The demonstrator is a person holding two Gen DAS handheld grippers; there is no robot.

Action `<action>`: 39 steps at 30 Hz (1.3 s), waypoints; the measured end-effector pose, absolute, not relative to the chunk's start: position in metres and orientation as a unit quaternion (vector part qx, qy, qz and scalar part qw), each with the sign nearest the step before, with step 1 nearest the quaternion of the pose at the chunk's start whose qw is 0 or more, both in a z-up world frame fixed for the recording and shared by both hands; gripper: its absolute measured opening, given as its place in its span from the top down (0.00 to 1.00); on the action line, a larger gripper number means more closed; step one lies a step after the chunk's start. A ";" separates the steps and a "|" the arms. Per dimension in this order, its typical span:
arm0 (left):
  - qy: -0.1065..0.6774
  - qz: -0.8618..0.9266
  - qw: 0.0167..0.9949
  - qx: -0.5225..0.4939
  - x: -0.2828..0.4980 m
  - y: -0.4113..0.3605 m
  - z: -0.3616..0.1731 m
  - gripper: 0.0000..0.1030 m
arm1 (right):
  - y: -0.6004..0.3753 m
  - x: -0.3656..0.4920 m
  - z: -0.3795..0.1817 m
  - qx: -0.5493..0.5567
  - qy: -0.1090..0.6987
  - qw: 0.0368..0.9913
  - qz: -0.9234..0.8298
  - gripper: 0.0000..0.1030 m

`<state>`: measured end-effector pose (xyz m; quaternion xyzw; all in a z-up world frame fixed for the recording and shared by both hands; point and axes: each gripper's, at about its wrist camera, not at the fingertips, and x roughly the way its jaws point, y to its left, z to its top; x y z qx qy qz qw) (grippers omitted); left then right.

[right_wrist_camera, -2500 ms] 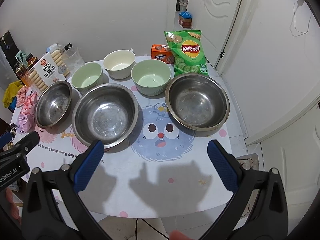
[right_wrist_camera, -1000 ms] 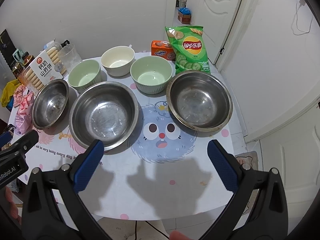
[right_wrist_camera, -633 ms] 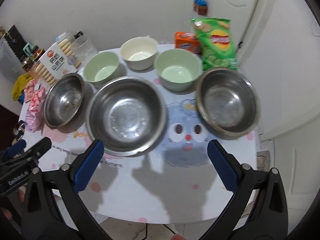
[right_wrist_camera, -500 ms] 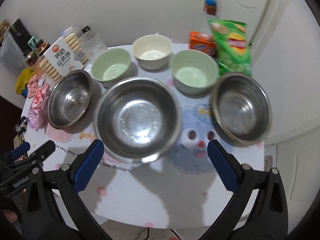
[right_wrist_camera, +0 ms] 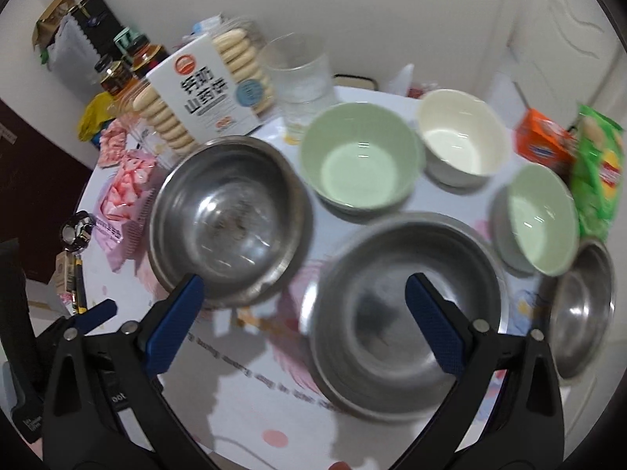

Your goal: Organize plates and bowls

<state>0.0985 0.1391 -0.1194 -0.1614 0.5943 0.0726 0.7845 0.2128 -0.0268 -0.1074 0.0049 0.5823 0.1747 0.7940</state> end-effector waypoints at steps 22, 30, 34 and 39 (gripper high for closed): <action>0.645 0.044 0.732 -0.214 0.160 0.167 -0.173 0.54 | 0.006 0.262 -0.174 0.007 0.651 0.739 0.173 0.45; 0.654 0.058 0.725 -0.208 0.180 0.174 -0.187 0.80 | 0.011 0.266 -0.184 -0.008 0.661 0.730 0.173 0.79; 0.649 0.055 0.729 -0.212 0.179 0.188 -0.192 0.82 | 0.006 0.264 -0.188 -0.002 0.660 0.729 0.181 0.84; 0.638 0.062 0.740 -0.206 0.170 0.189 -0.184 0.83 | 0.005 0.253 -0.181 -0.007 0.650 0.737 0.185 0.84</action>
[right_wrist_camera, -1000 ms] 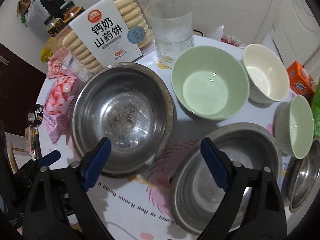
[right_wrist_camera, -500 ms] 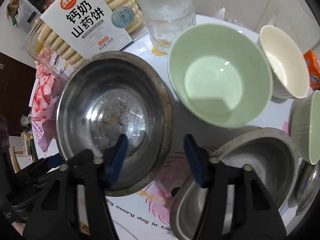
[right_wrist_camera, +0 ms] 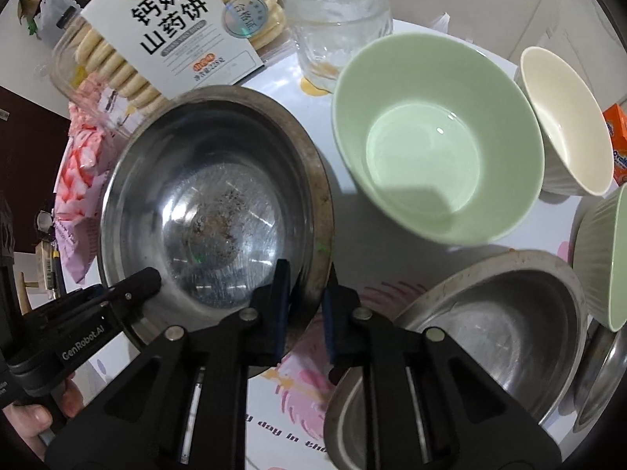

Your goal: Organize plates and bowls

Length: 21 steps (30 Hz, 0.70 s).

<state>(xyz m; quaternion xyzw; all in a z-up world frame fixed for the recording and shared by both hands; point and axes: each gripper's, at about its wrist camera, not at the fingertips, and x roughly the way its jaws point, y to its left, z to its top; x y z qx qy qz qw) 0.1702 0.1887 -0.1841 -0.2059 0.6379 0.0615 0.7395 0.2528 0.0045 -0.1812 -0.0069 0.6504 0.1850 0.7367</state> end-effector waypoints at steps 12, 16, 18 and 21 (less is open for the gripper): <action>0.626 0.038 0.763 -0.157 0.134 0.186 -0.157 0.83 | -0.012 0.170 -0.154 0.040 0.645 0.737 0.197 0.83; 0.630 0.029 0.762 -0.146 0.113 0.169 -0.163 0.83 | -0.019 0.134 -0.151 0.032 0.642 0.738 0.207 0.82; 0.631 0.023 0.762 -0.145 0.105 0.159 -0.172 0.83 | -0.026 0.118 -0.152 0.028 0.643 0.738 0.203 0.82; 0.632 0.018 0.761 -0.144 0.098 0.148 -0.182 0.83 | -0.030 0.104 -0.158 0.028 0.647 0.736 0.199 0.82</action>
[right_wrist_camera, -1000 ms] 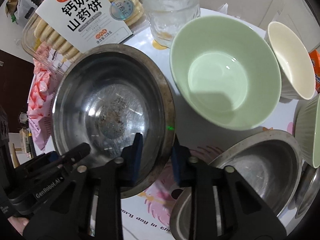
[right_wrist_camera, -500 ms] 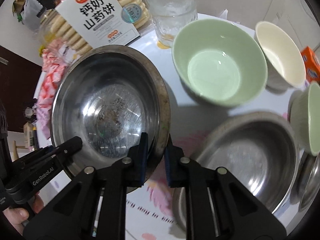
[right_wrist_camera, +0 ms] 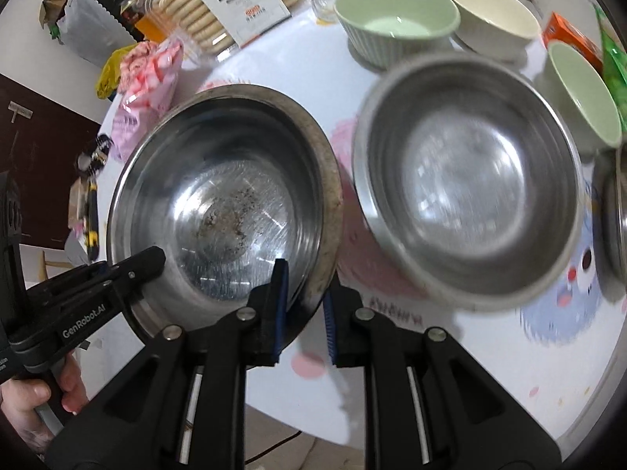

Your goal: Organize plates and bowls

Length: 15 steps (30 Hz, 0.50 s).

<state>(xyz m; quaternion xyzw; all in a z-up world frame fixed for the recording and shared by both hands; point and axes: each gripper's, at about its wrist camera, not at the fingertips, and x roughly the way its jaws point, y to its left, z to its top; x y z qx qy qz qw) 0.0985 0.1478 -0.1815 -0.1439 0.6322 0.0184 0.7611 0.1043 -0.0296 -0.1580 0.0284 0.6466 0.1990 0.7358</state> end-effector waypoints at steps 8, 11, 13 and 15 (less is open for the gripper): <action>0.637 0.012 0.758 -0.144 0.081 0.136 -0.201 0.83 | -0.038 0.081 -0.173 0.018 0.649 0.736 0.193 0.82; 0.637 0.011 0.758 -0.140 0.093 0.131 -0.211 0.82 | -0.038 0.079 -0.176 0.012 0.644 0.740 0.194 0.81; 0.635 0.009 0.760 -0.137 0.094 0.128 -0.214 0.82 | -0.039 0.079 -0.178 0.011 0.644 0.740 0.193 0.81; 0.633 0.008 0.763 -0.130 0.099 0.124 -0.218 0.82 | -0.040 0.079 -0.182 0.009 0.646 0.739 0.193 0.81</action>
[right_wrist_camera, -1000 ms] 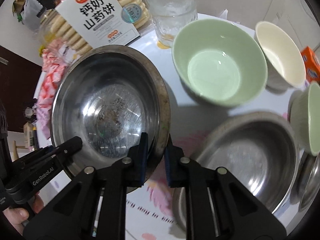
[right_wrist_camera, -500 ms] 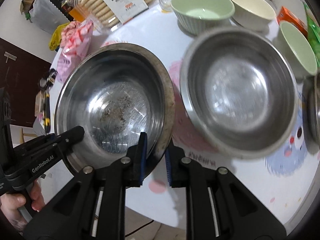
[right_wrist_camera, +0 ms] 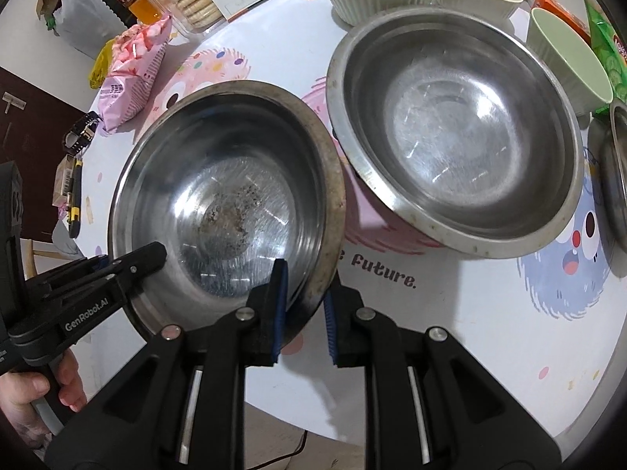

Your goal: Organize plates and bowls

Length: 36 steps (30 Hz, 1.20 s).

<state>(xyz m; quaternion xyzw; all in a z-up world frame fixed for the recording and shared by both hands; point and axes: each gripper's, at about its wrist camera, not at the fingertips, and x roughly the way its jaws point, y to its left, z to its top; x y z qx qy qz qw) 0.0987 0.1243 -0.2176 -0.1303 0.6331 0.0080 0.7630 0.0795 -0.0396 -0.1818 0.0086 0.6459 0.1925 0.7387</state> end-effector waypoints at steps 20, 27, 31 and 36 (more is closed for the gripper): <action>0.617 0.046 0.774 -0.134 0.067 0.151 -0.194 0.28 | -0.058 0.070 -0.169 0.015 0.635 0.747 0.196 0.54; 0.562 0.038 0.817 -0.125 0.061 0.142 -0.143 0.07 | -0.100 0.062 -0.134 0.058 0.607 0.766 0.203 0.10; 0.543 0.000 0.833 -0.105 0.066 0.115 -0.117 0.00 | -0.132 0.062 -0.120 0.088 0.591 0.775 0.203 0.00; 0.532 -0.060 0.840 -0.092 0.087 0.074 -0.102 0.00 | -0.173 0.069 -0.111 0.130 0.568 0.795 0.171 0.00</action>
